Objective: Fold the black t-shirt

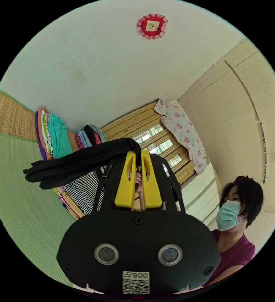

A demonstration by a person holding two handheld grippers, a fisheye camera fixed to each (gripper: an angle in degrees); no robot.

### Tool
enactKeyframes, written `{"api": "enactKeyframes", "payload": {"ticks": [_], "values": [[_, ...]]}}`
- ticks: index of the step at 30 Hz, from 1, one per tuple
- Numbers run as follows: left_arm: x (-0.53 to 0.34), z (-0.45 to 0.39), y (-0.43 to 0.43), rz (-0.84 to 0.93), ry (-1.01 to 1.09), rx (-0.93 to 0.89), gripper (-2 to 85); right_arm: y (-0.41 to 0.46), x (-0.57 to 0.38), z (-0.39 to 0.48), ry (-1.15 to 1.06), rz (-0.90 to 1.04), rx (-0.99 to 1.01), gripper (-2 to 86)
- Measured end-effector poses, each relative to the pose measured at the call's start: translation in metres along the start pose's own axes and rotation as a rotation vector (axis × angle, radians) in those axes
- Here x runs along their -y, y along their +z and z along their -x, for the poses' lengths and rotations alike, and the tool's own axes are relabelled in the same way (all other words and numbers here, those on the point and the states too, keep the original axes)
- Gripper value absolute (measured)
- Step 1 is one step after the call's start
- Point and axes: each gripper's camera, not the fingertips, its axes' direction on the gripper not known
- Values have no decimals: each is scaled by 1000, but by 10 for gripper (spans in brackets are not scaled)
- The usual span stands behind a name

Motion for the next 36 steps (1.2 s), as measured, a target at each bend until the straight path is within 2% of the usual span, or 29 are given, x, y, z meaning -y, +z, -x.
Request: {"api": "enactKeyframes", "payload": {"ticks": [6,11,15,21,25,28,32,36], "values": [[-24,65,160,183,-7,-63,30,-149,-30,-24,6,-113,-94,11],[-104,148,262,362,-221,-54,30,-265,-132,-86,219,-214,-196,10],[-141,182,319,438,-255,-53,29,-305,-169,-103,265,-253,-182,10],[-133,168,382,505,-45,25,30,-336,-158,-87,196,-238,-203,11],[-163,169,423,601,48,53,31,-364,-179,-78,166,-236,-221,11],[-202,194,449,696,35,139,32,-385,-221,-104,278,-217,-280,11],[-249,235,472,783,-47,201,32,-410,-280,-150,440,-267,-253,11],[-283,262,485,825,-83,270,32,-419,-301,-160,484,-298,-260,11]]}}
